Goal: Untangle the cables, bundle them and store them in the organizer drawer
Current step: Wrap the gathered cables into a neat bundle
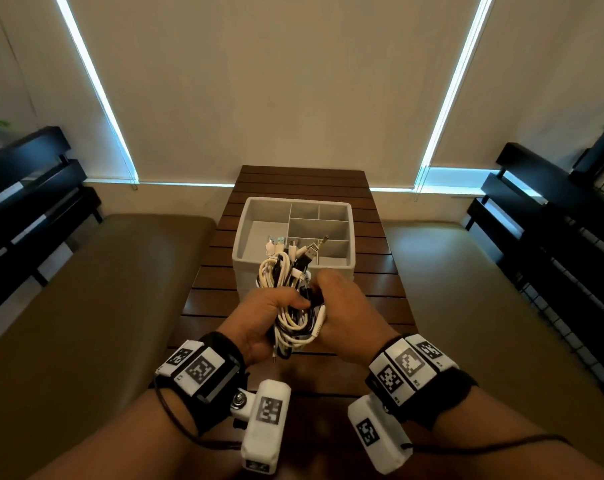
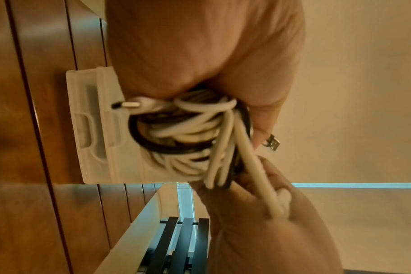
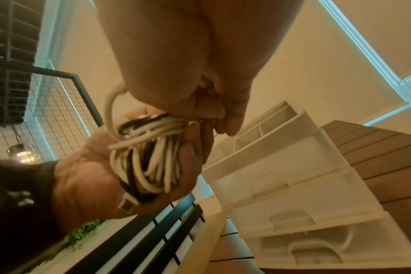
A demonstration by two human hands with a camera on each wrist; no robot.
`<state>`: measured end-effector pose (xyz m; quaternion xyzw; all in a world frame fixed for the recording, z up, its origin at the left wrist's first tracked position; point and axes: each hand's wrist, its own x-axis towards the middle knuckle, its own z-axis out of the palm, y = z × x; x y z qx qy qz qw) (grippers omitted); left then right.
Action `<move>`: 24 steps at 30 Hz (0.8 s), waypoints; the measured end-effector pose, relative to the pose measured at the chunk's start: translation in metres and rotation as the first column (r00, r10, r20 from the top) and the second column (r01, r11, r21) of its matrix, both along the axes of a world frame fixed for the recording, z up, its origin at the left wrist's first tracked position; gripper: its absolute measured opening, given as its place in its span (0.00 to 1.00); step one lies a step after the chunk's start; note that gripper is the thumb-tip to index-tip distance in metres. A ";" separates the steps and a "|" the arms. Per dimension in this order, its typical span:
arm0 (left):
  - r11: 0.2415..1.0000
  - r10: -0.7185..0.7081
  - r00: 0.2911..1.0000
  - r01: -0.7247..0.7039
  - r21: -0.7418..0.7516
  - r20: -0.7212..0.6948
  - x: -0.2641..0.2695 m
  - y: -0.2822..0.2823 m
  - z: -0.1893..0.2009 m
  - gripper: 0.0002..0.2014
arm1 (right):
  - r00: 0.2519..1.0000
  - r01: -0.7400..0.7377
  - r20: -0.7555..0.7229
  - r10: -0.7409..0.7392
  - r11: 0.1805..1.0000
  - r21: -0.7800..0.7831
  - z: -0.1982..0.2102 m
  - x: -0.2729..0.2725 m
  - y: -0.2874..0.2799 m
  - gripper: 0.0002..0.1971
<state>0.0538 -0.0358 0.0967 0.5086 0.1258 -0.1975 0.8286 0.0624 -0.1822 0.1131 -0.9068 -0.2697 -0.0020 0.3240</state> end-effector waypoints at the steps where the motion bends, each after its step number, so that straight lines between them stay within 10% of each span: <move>1: 0.999 0.032 0.999 -0.032 0.020 -0.006 0.001 0.000 0.000 0.12 | 0.999 0.016 -0.050 -0.016 1.000 -0.003 0.002 0.000 0.000 0.15; 4: 0.986 0.159 0.987 -0.156 0.064 -0.031 0.006 0.002 -0.003 0.04 | 0.934 0.201 -0.310 -0.176 0.978 0.049 0.001 0.002 -0.002 0.12; 8: 0.951 0.301 0.952 -0.296 0.088 -0.055 0.014 0.004 -0.009 0.03 | 0.566 0.427 -0.824 -0.020 0.862 0.272 0.003 -0.001 -0.008 0.13; 15: 0.855 0.492 0.870 -0.488 0.177 0.026 0.021 0.005 -0.021 0.08 | 0.291 0.489 -0.910 0.297 0.771 0.408 0.002 0.005 -0.025 0.37; 24: 0.688 0.607 0.746 -0.666 0.289 0.273 0.023 0.000 -0.016 0.10 | 0.463 0.473 -0.851 -0.247 0.881 0.002 -0.005 0.007 -0.019 0.25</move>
